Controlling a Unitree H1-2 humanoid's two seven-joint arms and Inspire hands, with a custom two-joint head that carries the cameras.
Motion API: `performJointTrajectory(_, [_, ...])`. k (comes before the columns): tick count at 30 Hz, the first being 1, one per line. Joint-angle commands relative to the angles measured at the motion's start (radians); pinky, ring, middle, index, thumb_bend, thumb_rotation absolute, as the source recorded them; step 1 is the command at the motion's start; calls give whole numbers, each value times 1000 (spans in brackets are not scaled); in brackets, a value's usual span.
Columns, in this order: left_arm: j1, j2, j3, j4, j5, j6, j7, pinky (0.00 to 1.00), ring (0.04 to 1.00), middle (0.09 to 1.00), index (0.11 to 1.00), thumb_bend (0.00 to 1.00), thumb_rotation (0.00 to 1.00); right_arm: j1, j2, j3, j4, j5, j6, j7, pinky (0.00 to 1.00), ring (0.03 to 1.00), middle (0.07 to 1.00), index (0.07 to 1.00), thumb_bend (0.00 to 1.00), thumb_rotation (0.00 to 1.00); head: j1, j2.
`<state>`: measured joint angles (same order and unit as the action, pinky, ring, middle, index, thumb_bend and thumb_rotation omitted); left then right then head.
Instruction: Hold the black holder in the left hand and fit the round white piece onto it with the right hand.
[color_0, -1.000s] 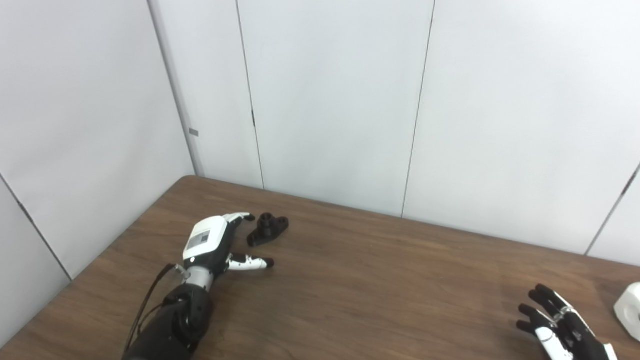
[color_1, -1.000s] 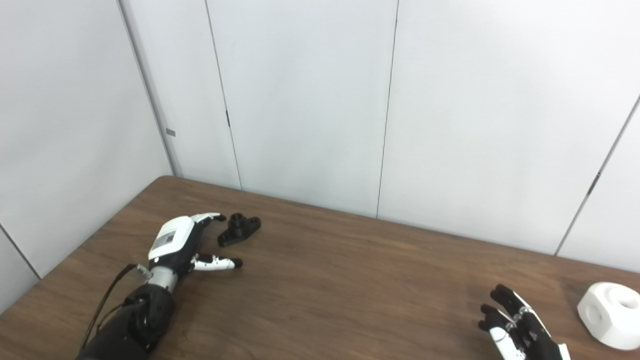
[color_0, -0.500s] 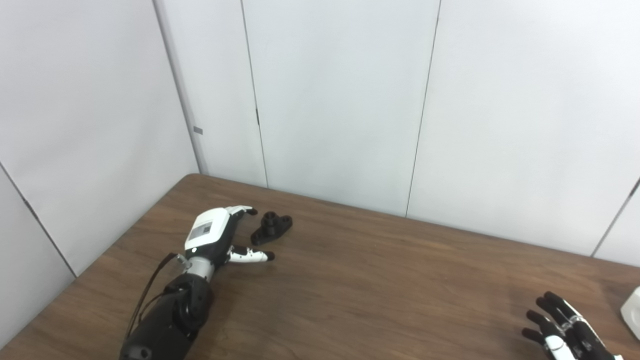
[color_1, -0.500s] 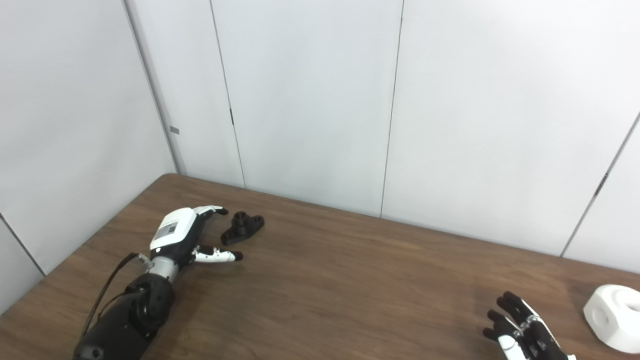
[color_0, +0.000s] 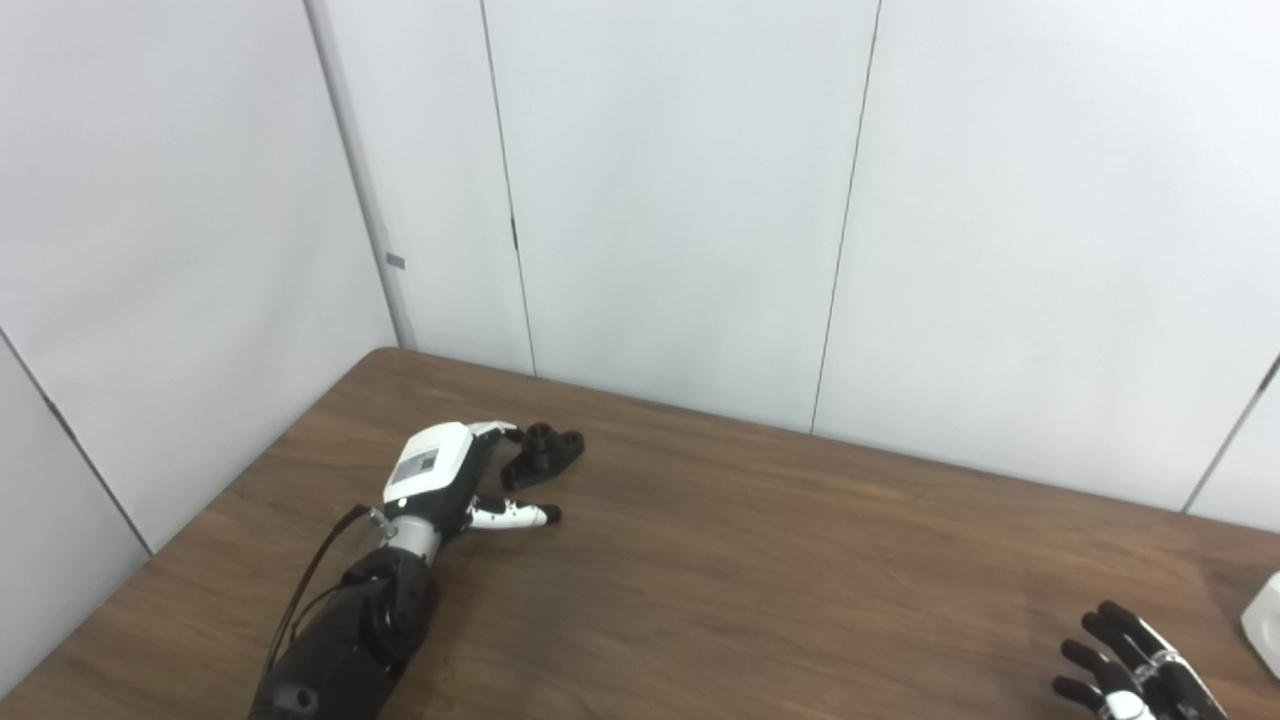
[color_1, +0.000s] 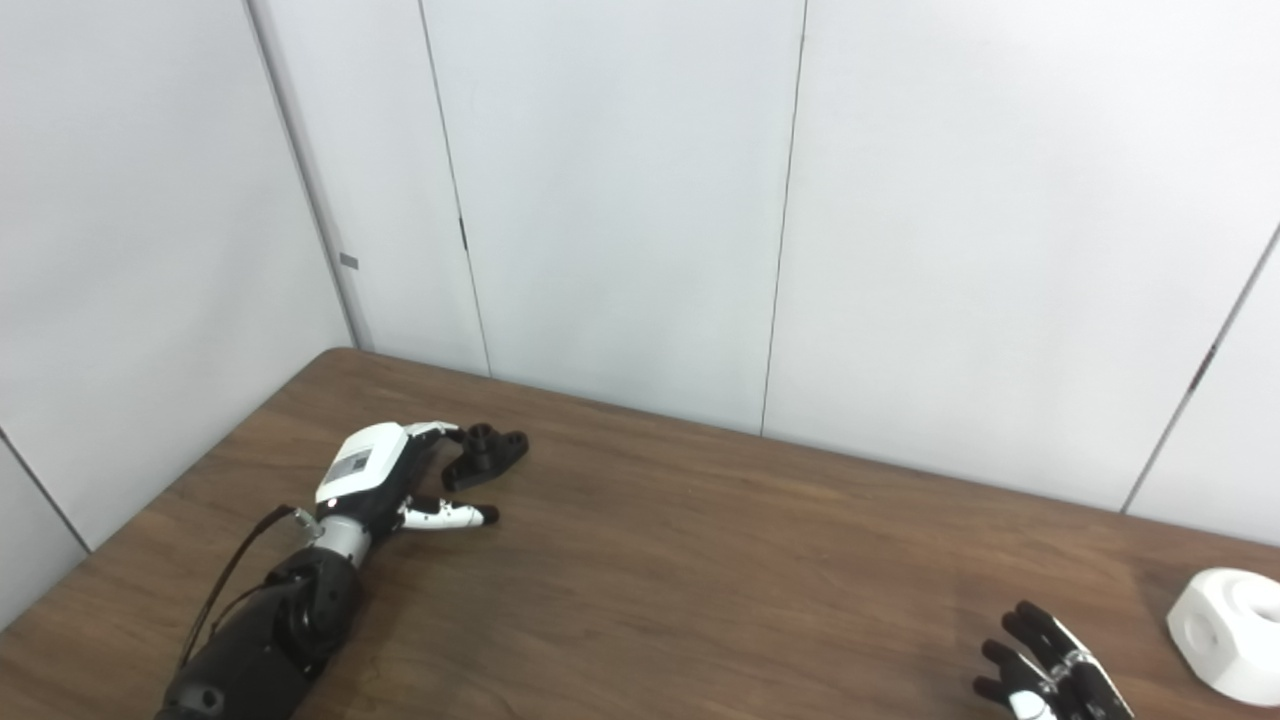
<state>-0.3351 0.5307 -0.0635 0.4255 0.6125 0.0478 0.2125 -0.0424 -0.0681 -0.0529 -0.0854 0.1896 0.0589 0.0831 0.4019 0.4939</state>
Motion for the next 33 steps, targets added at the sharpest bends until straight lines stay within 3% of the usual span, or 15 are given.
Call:
performJointTrajectory(1, [-43,-1,-6,6,5,-21,30,885,874,852,783,918,362,-11,-12,0,-42,12,-5,19,645,768,831,791,390,419,-1,2])
performJointTrajectory(11, [-67,-10,-31,74,0,-62,72,892,878,852,783,935,400,-17,-18,-4,-49,24,3,26,616,757,822,787,403,413,1,1])
performJointTrajectory(16, [-63,-1,-33,59,0,-43,55,901,884,856,794,929,403,-15,-15,-5,-54,27,1,24,619,757,823,785,398,415,-1,-1])
performJointTrajectory(26, [-45,-12,-27,59,-20,-44,76,884,859,830,762,896,334,-16,-25,-6,-54,19,-4,22,618,757,826,786,392,428,1,7])
performJointTrajectory(33, [-53,-13,-30,83,-5,-84,148,803,788,749,684,800,177,-14,-25,-1,-55,14,-13,26,623,764,830,794,373,441,1,6])
